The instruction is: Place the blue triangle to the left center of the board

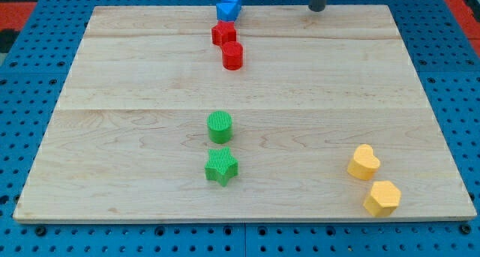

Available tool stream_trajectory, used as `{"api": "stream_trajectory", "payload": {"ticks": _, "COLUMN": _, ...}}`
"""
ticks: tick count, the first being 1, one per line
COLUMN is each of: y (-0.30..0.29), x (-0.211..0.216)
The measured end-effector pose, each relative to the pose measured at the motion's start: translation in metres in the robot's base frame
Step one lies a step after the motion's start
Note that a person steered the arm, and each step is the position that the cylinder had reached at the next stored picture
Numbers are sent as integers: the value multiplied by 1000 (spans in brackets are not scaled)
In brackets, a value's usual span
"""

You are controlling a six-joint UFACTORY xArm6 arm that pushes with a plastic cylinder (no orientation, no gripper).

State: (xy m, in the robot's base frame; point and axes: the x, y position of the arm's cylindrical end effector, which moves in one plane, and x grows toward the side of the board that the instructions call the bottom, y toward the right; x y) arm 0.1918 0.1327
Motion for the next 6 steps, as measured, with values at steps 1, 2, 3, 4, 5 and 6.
{"api": "stream_trajectory", "payload": {"ticks": 1, "y": -35, "x": 0}}
{"api": "stream_trajectory", "payload": {"ticks": 2, "y": -107, "x": 0}}
{"api": "stream_trajectory", "payload": {"ticks": 3, "y": -194, "x": 2}}
{"api": "stream_trajectory", "payload": {"ticks": 4, "y": -227, "x": 21}}
{"api": "stream_trajectory", "payload": {"ticks": 5, "y": -225, "x": 31}}
{"api": "stream_trajectory", "payload": {"ticks": 6, "y": -224, "x": 33}}
